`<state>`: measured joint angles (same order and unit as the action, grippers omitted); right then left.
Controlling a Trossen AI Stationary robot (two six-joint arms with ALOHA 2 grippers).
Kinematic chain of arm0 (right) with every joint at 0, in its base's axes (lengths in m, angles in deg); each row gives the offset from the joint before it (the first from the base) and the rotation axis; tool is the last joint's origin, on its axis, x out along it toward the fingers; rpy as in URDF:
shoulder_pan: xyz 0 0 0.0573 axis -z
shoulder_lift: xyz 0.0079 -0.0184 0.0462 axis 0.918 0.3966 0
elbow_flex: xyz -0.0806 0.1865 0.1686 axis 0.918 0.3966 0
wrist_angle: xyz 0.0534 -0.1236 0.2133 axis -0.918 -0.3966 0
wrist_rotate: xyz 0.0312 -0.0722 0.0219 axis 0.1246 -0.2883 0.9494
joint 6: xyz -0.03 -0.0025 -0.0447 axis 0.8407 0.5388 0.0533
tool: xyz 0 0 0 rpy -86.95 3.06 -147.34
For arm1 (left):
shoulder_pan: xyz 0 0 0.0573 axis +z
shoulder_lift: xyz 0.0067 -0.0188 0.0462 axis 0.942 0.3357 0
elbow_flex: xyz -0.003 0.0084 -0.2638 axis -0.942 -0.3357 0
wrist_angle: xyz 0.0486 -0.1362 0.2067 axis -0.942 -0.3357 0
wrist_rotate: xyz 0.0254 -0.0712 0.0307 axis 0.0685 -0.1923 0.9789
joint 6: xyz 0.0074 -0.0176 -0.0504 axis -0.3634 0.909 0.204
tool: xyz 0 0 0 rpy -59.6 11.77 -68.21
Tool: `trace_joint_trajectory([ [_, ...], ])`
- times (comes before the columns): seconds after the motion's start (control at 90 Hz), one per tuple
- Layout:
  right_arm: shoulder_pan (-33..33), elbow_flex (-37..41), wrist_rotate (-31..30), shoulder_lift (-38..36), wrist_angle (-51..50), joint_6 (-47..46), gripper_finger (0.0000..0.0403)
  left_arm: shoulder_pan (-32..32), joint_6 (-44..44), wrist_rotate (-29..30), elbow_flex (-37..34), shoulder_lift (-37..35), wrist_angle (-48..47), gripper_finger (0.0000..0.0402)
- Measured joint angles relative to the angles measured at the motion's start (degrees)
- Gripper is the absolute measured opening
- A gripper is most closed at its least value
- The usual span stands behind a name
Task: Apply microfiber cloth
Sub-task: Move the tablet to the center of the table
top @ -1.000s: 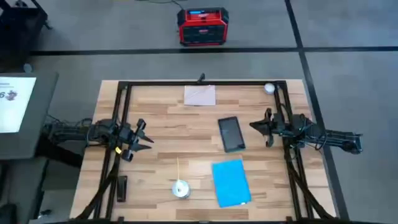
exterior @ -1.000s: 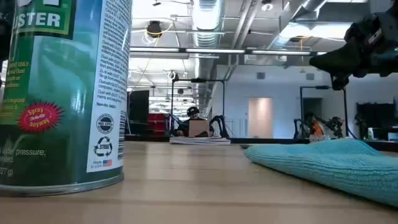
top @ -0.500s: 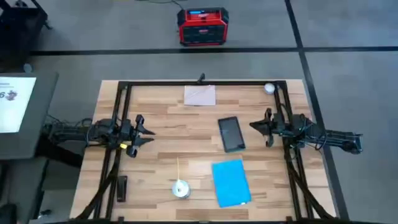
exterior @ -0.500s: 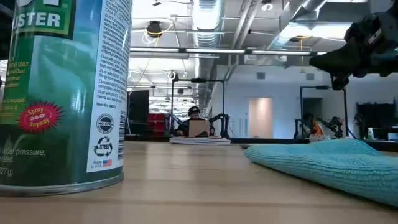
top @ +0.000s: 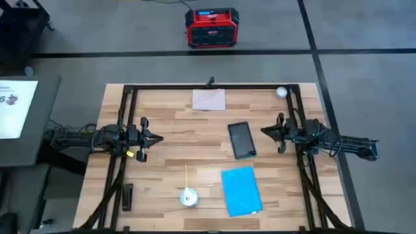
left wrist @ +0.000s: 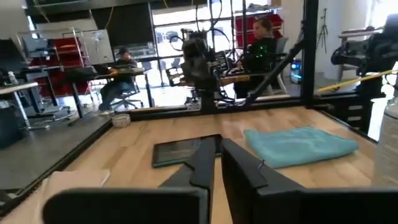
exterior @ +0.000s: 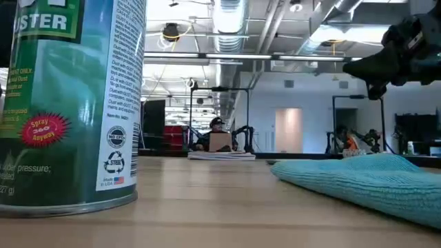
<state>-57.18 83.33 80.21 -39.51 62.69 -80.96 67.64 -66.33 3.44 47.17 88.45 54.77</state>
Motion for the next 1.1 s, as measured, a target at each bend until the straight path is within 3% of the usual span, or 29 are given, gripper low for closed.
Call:
trace_joint_trajectory([
  [0.111, 0.0, 0.0, 0.0, 0.0, 0.0, 0.0, 0.0000, 0.0, 0.9, 3.1, 0.0, 0.0, 0.5, 0.0002],
  [0.333, 0.0, 0.0, 0.0, 0.0, 0.0, 0.0, 0.0000, 0.1, 6.8, 3.3, 0.0, 3.8, 0.7, 0.0000],
  [0.7, 0.0, 0.0, 0.0, 0.0, 0.0, 0.0, 0.0000, 0.1, 1.4, 0.9, 6.2, 16.5, 4.6, 0.0000],
  [1.1, 0.0, 0.0, 0.0, 0.0, 0.0, 0.0, 0.0000, 0.1, 1.6, 1.0, 6.7, 21.4, 8.9, 0.0000],
])
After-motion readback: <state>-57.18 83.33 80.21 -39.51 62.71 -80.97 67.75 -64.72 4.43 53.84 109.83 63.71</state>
